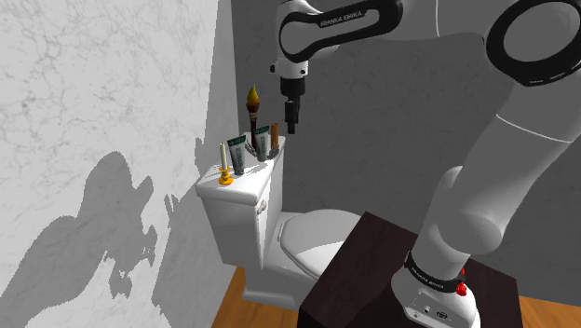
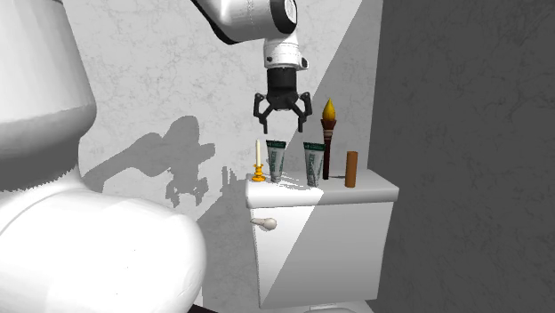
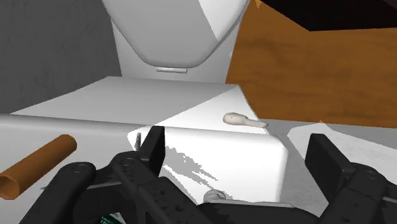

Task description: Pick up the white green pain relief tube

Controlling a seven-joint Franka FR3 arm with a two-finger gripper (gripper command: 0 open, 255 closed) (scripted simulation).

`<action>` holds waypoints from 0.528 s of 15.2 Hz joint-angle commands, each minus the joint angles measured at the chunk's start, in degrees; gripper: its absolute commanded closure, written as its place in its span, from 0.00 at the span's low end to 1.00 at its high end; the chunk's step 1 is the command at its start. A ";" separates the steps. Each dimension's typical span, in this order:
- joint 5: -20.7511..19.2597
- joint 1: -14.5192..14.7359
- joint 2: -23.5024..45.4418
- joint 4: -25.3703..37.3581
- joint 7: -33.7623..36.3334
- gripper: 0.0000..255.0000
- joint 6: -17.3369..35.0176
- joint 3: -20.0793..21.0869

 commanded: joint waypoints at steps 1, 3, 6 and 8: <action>0.57 0.44 5.41 5.42 -4.79 0.00 -0.33 -0.29; 1.12 0.63 10.29 10.66 -9.21 0.00 -1.00 -0.29; 1.87 0.70 17.69 19.18 -15.44 0.00 -2.60 0.22; 2.22 0.68 22.72 25.39 -19.31 0.00 -4.09 0.84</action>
